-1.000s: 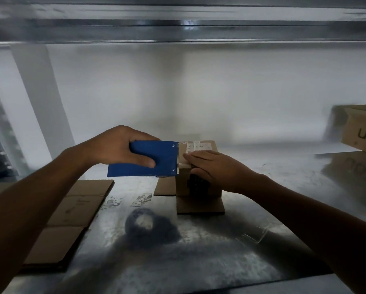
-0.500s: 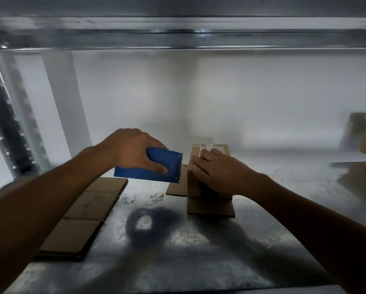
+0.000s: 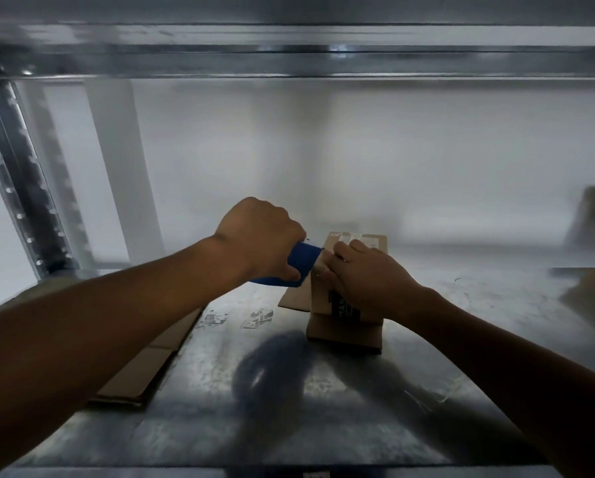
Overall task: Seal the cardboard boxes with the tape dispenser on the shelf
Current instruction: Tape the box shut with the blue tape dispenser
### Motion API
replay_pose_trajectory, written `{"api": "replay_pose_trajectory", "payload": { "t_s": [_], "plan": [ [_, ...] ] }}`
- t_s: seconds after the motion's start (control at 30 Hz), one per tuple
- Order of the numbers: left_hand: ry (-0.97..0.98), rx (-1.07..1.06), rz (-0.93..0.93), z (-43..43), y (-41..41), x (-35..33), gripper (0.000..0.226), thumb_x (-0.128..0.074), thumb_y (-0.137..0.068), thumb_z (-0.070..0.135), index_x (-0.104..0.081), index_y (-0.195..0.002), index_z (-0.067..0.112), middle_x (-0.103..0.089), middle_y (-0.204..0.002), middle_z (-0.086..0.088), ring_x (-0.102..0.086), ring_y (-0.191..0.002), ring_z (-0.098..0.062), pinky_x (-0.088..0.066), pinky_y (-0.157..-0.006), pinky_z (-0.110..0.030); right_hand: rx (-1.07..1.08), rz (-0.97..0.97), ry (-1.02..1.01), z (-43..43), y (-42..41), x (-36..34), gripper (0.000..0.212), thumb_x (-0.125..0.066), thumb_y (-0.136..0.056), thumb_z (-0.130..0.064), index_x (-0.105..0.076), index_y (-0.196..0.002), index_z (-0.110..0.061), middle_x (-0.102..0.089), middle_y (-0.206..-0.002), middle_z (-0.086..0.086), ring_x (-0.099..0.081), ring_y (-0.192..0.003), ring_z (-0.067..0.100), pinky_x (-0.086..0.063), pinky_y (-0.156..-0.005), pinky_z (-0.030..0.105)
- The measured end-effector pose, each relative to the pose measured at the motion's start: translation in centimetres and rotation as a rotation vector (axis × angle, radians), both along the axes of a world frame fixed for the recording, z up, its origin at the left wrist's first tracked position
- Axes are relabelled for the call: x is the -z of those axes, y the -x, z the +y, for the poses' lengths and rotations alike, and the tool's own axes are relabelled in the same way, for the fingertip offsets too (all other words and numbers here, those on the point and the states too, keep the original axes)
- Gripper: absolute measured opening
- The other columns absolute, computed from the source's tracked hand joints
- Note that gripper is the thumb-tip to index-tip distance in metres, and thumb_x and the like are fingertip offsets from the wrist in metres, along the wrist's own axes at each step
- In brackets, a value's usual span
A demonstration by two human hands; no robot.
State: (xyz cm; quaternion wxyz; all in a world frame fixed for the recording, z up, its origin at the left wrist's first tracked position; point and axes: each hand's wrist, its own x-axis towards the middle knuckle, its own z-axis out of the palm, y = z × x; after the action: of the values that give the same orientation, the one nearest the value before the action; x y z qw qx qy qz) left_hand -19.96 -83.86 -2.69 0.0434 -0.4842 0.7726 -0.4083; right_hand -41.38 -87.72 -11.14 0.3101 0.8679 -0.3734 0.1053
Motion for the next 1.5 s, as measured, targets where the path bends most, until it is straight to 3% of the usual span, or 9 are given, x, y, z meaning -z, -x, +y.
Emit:
{"api": "replay_pose_trajectory", "payload": {
  "t_s": [0.13,0.23,0.3,0.4,0.57,0.8,1.0,1.2,1.5],
  "plan": [
    [-0.079,-0.142,0.071,-0.5,-2.1,1.1,0.045,-0.058,-0.083,0.066,-0.064,-0.111,0.031,-0.059,-0.079,0.007,-0.053,-0.061,-0.015,-0.034,-0.055,-0.026,0.006,0.018,0.016,0.7,0.4,0.4,0.064,-0.080,-0.074,-0.043,-0.052,-0.128,-0.021,-0.054,-0.117,0.010,-0.064,-0.096,0.029,-0.058,-0.063,0.041],
    [0.013,-0.105,0.272,-0.8,-3.9,1.6,0.051,-0.052,-0.084,0.076,-0.060,-0.117,0.038,-0.055,-0.077,0.011,-0.049,-0.063,-0.013,-0.026,-0.054,-0.025,0.053,-0.097,-0.125,1.0,0.4,0.2,0.062,-0.033,-0.102,-0.049,-0.020,-0.158,-0.026,-0.052,-0.140,0.015,-0.054,-0.122,0.036,-0.052,-0.091,0.048],
    [0.076,-0.066,0.355,-0.6,-4.1,1.7,0.053,-0.049,-0.084,0.079,-0.059,-0.117,0.039,-0.056,-0.076,0.012,-0.049,-0.061,-0.013,-0.024,-0.052,-0.023,0.027,-0.117,-0.119,1.1,0.1,-0.2,0.059,-0.012,-0.102,-0.054,-0.001,-0.158,-0.037,-0.053,-0.141,0.015,-0.054,-0.123,0.035,-0.051,-0.093,0.047],
    [0.099,-0.035,0.437,-0.4,-4.0,2.2,0.057,-0.049,-0.082,0.082,-0.058,-0.121,0.041,-0.069,-0.084,0.011,-0.051,-0.062,-0.013,-0.033,-0.057,-0.024,0.030,-0.067,-0.142,1.1,0.1,-0.6,0.056,-0.016,-0.102,-0.054,0.004,-0.154,-0.047,-0.053,-0.140,0.016,-0.054,-0.124,0.037,-0.053,-0.093,0.048],
    [0.101,-0.072,0.527,0.1,-4.4,2.9,0.058,-0.049,-0.081,0.083,-0.057,-0.124,0.044,-0.070,-0.086,0.010,-0.051,-0.065,-0.014,-0.035,-0.060,-0.025,0.031,-0.068,-0.194,0.7,0.7,-0.8,0.045,-0.019,-0.104,-0.049,-0.028,-0.148,-0.051,-0.054,-0.133,0.009,-0.053,-0.117,0.031,-0.052,-0.085,0.042],
    [0.059,-0.106,0.583,0.4,-4.4,3.7,0.058,-0.047,-0.080,0.084,-0.055,-0.125,0.047,-0.068,-0.084,0.009,-0.055,-0.069,-0.015,-0.040,-0.062,-0.027,0.077,-0.176,-0.285,2.6,1.0,-0.9,0.046,-0.016,-0.099,-0.058,-0.041,-0.137,-0.049,-0.052,-0.127,0.002,-0.051,-0.113,0.025,-0.048,-0.089,0.043],
    [0.089,-0.082,0.540,0.1,-3.1,4.1,0.063,-0.044,-0.077,0.089,-0.054,-0.126,0.049,-0.064,-0.079,0.011,-0.049,-0.064,-0.014,-0.029,-0.054,-0.024,0.109,-0.207,-0.227,3.4,0.5,-0.1,0.043,-0.027,-0.105,-0.055,-0.055,-0.134,-0.040,-0.055,-0.134,0.000,-0.051,-0.122,0.026,-0.044,-0.098,0.043],
    [0.110,-0.075,0.549,-0.3,-2.4,4.0,0.064,-0.042,-0.077,0.089,-0.054,-0.125,0.050,-0.038,-0.063,0.015,-0.042,-0.056,-0.011,-0.015,-0.048,-0.021,0.061,-0.197,-0.230,3.5,0.2,0.0,0.044,-0.032,-0.099,-0.044,-0.066,-0.124,-0.030,-0.059,-0.132,-0.001,-0.054,-0.118,0.026,-0.044,-0.098,0.043],
    [0.093,-0.054,0.585,-0.7,-2.3,4.7,0.062,-0.042,-0.077,0.089,-0.054,-0.123,0.050,-0.048,-0.068,0.015,-0.047,-0.059,-0.012,-0.025,-0.052,-0.024,-0.046,-0.324,-0.092,4.0,0.5,0.9,0.029,-0.052,-0.097,-0.036,-0.072,-0.109,-0.019,-0.068,-0.118,0.006,-0.064,-0.101,0.030,-0.050,-0.084,0.042]
  ]
}}
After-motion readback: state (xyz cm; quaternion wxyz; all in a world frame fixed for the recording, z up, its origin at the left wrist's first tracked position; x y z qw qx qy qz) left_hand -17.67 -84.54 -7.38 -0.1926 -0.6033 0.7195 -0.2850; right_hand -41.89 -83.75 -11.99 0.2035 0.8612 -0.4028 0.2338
